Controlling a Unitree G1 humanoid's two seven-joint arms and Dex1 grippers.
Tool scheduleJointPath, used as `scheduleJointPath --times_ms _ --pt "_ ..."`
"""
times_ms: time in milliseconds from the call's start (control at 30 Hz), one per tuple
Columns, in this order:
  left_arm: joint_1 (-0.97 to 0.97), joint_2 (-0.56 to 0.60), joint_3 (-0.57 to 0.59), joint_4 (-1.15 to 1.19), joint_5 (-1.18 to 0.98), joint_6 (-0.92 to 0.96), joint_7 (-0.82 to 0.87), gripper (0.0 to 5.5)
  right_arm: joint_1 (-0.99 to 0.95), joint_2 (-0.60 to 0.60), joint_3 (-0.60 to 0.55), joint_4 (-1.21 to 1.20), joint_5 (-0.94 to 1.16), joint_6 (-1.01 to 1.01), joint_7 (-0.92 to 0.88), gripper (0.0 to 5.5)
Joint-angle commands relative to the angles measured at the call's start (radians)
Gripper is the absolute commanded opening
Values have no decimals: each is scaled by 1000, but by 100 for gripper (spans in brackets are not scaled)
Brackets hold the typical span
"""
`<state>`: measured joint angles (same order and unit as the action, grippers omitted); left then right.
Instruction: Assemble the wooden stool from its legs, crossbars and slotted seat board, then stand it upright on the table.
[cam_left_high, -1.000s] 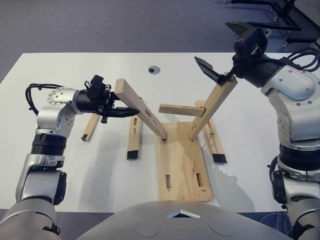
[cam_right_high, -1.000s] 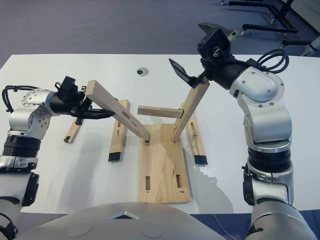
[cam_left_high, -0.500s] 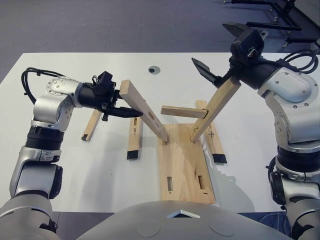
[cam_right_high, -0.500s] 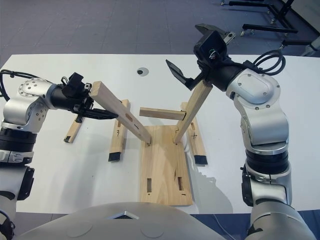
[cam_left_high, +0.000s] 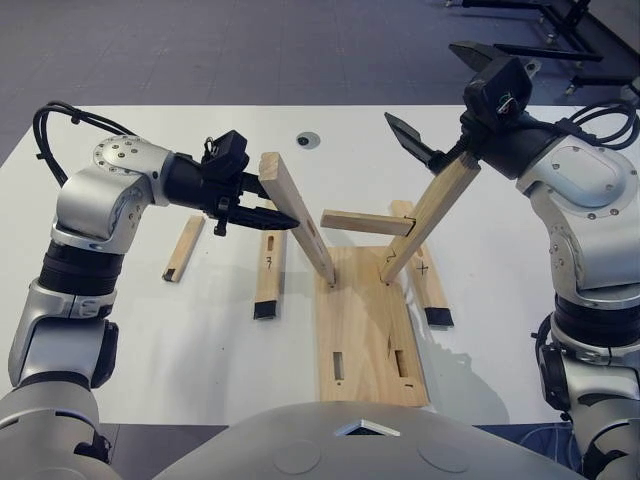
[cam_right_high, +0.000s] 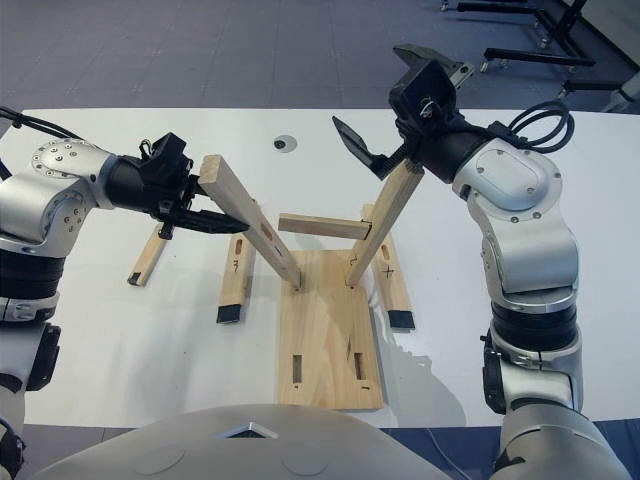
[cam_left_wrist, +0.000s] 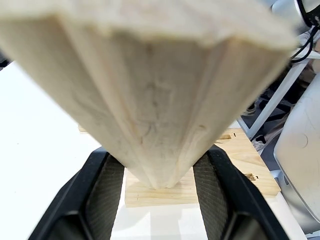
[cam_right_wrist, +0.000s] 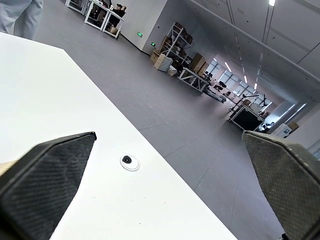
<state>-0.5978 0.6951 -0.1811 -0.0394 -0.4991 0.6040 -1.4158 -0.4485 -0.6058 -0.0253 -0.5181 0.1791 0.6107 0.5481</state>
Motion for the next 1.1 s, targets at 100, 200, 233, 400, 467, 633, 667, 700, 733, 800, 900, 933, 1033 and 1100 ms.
scheduleJointPath --times_ms 100,200,233,400,467,633,667,700,733,800,900,933,1033,1100 --pt "3 38 -39 2 67 25 51 202 15 -2 -6 -18 7 22 -11 540" --pt "-11 49 -58 15 72 37 47 202 17 3 -3 -23 7 25 -17 540" --pt "-19 52 -64 19 71 44 43 202 17 5 -3 -23 8 24 -19 540" --pt "-86 74 -109 63 78 71 2 202 21 19 5 -28 8 26 -30 540" --pt "-110 84 -129 65 77 91 -12 202 25 22 7 -31 6 26 -34 540" --pt "-167 76 -155 87 103 85 -26 202 36 27 8 -37 2 26 -40 540" --pt "-178 67 -153 90 100 77 -25 202 38 28 9 -38 2 26 -42 540" --pt "-186 60 -150 91 96 68 -26 202 40 28 9 -38 2 25 -43 540" --pt "-197 48 -146 96 92 66 -18 202 41 29 10 -38 2 26 -44 540" --pt "-217 17 -133 103 89 61 8 202 45 31 11 -39 3 26 -45 540" --pt "-224 -20 -116 98 108 20 41 202 49 31 11 -41 6 25 -47 540" --pt "-222 -22 -116 93 114 10 42 202 50 31 11 -41 6 25 -48 540" --pt "-207 -7 -122 75 123 -3 24 202 50 29 8 -42 7 25 -48 540" --pt "-197 6 -129 69 128 2 7 202 49 30 6 -44 9 26 -49 540"
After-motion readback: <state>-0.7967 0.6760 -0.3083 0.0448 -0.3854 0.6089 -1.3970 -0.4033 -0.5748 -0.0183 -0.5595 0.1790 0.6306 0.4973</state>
